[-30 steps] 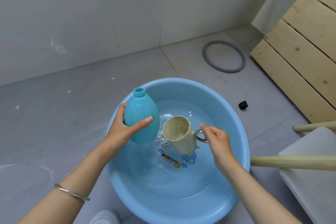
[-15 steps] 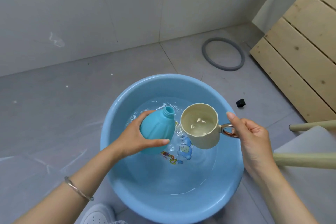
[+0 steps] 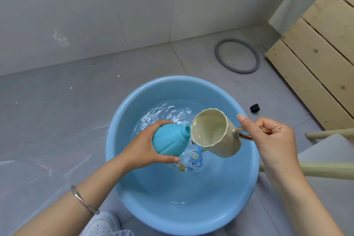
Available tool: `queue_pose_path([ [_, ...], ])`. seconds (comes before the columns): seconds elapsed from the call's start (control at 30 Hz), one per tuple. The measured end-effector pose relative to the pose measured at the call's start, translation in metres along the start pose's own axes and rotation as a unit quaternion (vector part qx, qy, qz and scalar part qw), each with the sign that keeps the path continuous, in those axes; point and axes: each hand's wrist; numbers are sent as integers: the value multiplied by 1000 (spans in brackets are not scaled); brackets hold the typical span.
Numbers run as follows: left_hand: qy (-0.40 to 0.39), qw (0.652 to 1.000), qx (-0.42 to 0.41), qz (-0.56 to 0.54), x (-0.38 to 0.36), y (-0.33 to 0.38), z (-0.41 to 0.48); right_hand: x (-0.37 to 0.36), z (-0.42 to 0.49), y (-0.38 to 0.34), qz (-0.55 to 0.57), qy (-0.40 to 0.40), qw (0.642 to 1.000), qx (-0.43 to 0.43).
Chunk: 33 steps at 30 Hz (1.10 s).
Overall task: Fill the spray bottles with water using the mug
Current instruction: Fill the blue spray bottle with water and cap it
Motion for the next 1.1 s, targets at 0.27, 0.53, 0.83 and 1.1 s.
queue_pose_path([
  [0.27,6,1000,8,-3,-1,-2,0,-4,-2,-10,-31,-20,999,32],
  [0.53,5,1000,8,-2,-2,-6,1,-9,-4,-17,-43,-1,998,45],
  [0.83,5,1000,9,-1,-4,-8,-2,-14,-6,-26,-104,-15,989,100],
  [1.1,7,1000,14,-3,-6,-9,-3,-14,-7,-29,-115,-28,987,107],
])
Point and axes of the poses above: each hand's wrist, its own z-axis towards the middle knuckle, its own x-axis out of the back of the hand, y = z × x, and after that the axes turned 13 degrees about z, right-handed
